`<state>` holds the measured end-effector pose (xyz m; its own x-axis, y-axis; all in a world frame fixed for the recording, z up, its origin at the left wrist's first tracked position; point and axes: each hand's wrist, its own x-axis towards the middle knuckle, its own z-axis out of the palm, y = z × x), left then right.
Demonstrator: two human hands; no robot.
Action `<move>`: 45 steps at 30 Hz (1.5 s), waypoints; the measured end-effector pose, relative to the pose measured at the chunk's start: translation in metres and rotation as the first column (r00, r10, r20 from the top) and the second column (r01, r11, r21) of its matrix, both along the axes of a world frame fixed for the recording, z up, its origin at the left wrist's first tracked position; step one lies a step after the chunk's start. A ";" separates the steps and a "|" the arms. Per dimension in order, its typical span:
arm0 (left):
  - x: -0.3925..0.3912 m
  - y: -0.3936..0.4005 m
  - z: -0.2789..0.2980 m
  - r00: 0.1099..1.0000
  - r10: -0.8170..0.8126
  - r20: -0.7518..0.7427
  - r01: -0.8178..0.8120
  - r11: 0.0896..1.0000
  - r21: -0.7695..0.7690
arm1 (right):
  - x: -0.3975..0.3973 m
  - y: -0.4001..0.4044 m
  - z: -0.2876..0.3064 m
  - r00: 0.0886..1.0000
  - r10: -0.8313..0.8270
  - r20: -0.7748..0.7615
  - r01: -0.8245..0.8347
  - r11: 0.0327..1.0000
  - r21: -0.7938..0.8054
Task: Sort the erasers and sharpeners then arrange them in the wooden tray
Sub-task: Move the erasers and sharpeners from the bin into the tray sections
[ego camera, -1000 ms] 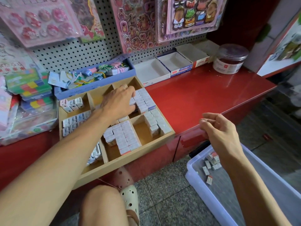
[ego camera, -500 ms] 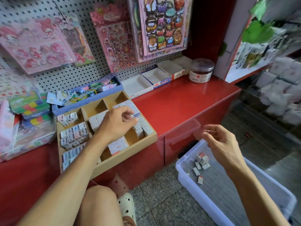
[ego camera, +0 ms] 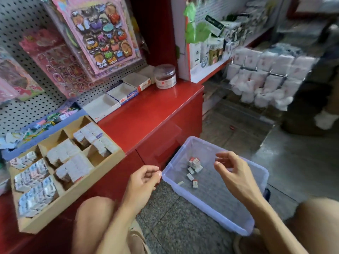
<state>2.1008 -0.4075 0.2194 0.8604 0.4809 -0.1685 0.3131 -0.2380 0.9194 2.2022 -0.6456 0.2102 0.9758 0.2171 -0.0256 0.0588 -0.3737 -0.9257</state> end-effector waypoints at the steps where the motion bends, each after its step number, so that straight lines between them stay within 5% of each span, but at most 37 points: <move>1: 0.003 -0.009 -0.007 1.000 -0.015 -0.012 0.015 1.000 -0.008 | -0.002 -0.010 -0.008 1.000 -0.011 -0.014 0.011 1.000 -0.015; 14: 0.099 -0.042 -0.147 0.936 -0.242 -0.256 0.303 0.924 0.232 | 0.015 -0.050 -0.113 0.947 -0.154 -0.284 0.109 0.980 -0.167; 19: 0.141 -0.005 -0.221 0.855 -0.320 -0.409 0.487 0.767 0.419 | 0.049 -0.019 -0.175 0.904 -0.184 -0.386 0.105 0.970 -0.217; 24: 0.143 0.018 -0.259 0.825 -0.298 -0.480 0.563 0.498 0.659 | 0.082 0.019 -0.252 0.851 -0.183 -0.492 0.041 0.958 -0.285; 30: 0.141 0.020 -0.272 0.876 -0.345 -0.336 0.474 0.488 0.733 | 0.133 0.072 -0.344 0.785 -0.196 -0.587 0.018 0.955 -0.295; 34: 0.140 0.023 -0.276 0.867 -0.377 -0.324 0.480 0.464 0.744 | 0.174 0.112 -0.378 0.696 -0.326 -0.640 0.260 0.945 -0.198; 38: 0.141 0.023 -0.275 0.861 -0.388 -0.328 0.487 0.444 0.753 | 0.204 0.146 -0.399 0.538 -0.468 -0.700 0.542 0.829 -0.137; 45: 0.143 0.022 -0.272 0.848 -0.383 -0.367 0.517 0.437 0.736 | 0.215 0.151 -0.411 0.540 -0.420 -0.730 0.496 0.859 -0.127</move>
